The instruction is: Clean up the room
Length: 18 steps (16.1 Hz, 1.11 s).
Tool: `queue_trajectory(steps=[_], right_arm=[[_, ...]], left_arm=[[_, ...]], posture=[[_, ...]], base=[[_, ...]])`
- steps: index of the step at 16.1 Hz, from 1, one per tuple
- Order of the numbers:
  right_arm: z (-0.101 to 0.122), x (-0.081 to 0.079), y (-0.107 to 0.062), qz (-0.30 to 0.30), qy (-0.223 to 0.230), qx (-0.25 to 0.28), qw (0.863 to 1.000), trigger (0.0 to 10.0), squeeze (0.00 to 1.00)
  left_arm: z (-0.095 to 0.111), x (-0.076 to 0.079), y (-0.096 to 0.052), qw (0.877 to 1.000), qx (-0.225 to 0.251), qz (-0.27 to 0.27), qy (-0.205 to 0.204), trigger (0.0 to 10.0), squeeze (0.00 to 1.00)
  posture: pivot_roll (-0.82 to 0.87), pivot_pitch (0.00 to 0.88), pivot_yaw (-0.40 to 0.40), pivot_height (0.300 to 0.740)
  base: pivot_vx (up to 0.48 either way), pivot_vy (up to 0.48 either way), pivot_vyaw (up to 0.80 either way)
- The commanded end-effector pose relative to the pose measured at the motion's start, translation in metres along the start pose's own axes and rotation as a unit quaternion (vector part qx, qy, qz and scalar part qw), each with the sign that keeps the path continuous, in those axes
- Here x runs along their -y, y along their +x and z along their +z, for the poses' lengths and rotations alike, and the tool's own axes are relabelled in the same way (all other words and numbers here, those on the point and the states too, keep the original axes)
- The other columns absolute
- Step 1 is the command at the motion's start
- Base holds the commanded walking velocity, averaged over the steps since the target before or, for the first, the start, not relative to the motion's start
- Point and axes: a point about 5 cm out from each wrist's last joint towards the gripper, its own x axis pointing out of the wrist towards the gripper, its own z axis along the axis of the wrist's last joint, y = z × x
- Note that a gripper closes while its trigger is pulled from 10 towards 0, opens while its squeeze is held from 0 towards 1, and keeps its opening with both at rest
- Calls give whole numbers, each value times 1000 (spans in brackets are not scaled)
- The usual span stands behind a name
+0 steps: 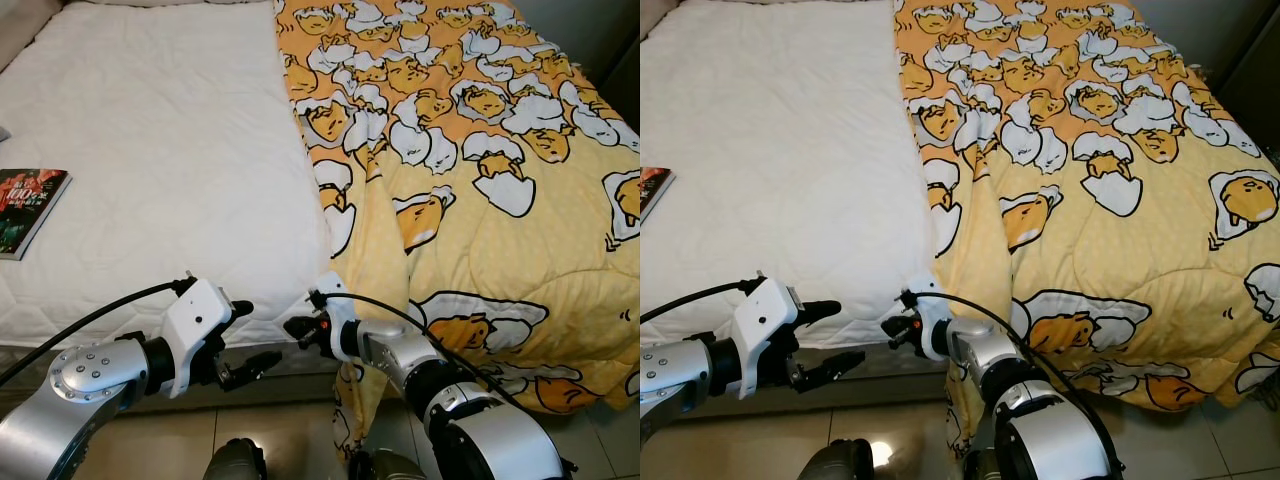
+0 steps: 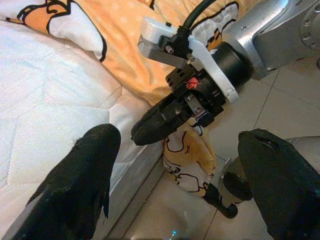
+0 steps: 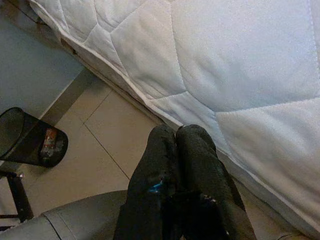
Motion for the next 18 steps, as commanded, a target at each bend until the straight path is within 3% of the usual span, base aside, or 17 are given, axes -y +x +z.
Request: queue_trajectory(steps=[1, 2, 3, 4, 10, 18], right_arm=[[2, -13, 11, -8, -8, 3, 1000, 5412, 0], [3, -2, 8, -79, -39, -10, 996, 10000, 0], [3, 5, 4, -114, -80, -23, 990, 10000, 0], [3, 13, 0, -161, -104, -31, 981, 10000, 1000], [9, 20, -2, -258, -141, -30, 955, 10000, 1000], [5, 18, 0, -292, -151, -42, 944, 10000, 1000]], left_arm=[[-2, -1, 0, 1000, -2, 0, 0, 10000, 0], [-1, -1, 0, 1000, -1, 2, 0, 10000, 0], [-1, -1, 0, 1000, -1, 1, 0, 10000, 0], [-2, 1, 0, 1000, -2, 0, -2, 10000, 0], [-4, 4, 4, 1000, -2, -3, -6, 10000, 0], [-3, 6, 5, 1000, 0, -3, -8, 10000, 0]], posture=[[65, 91, -25, 740], [66, 95, -27, 740], [65, 99, -27, 740], [64, 107, -27, 740], [59, 110, -27, 740], [67, 123, -35, 740]], base=[[0, 0, 0], [0, 0, 0], [0, 0, 0], [0, 0, 0], [0, 0, 0], [0, 0, 0]])
